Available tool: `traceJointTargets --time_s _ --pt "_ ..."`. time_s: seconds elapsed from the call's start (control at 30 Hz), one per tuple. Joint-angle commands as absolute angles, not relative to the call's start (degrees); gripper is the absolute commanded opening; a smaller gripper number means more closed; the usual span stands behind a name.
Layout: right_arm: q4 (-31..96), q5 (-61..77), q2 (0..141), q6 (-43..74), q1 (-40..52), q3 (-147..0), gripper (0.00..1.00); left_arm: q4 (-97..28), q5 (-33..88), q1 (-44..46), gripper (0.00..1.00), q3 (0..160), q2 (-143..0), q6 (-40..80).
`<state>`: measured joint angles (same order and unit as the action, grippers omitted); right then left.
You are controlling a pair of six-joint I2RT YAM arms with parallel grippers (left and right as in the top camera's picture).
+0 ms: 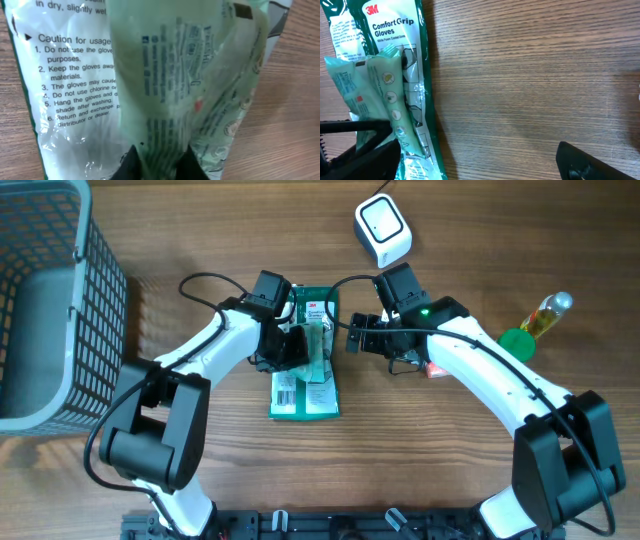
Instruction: Scan the item barcode
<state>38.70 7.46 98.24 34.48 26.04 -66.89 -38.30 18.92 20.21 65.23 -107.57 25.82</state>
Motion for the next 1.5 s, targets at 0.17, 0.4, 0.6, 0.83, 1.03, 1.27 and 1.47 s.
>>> traceJointTargets --time_s 0.17,0.4,0.6,0.83,1.03,1.27,1.47 --pt "36.4 15.05 97.49 34.35 25.76 -67.07 0.99 -42.37 19.09 19.14 0.04 66.87 -101.21 22.68" --pt "32.53 43.75 97.49 25.41 18.7 -67.05 0.84 -43.7 29.28 18.74 0.04 67.42 -87.02 21.15" --pt "22.68 67.99 97.49 22.26 15.31 -67.05 0.69 -44.53 38.98 18.9 0.04 67.42 -83.24 21.15" --pt "18.46 74.63 97.49 20.47 15.9 -67.05 0.7 -45.34 38.94 19.51 0.04 67.4 -83.24 20.95" --pt "19.2 71.31 97.49 19.64 16.38 -67.05 0.57 -46.61 37.89 20.14 0.04 67.4 -83.24 20.95" --pt "19.27 61.82 97.49 19.73 18.65 -67.05 0.51 -46.83 37.93 20.14 0.04 67.4 -83.24 20.95" --pt "18.65 59.92 97.49 19.73 19.14 -67.05 0.24 -47.44 37.89 20.14 0.04 67.4 -83.24 19.66"
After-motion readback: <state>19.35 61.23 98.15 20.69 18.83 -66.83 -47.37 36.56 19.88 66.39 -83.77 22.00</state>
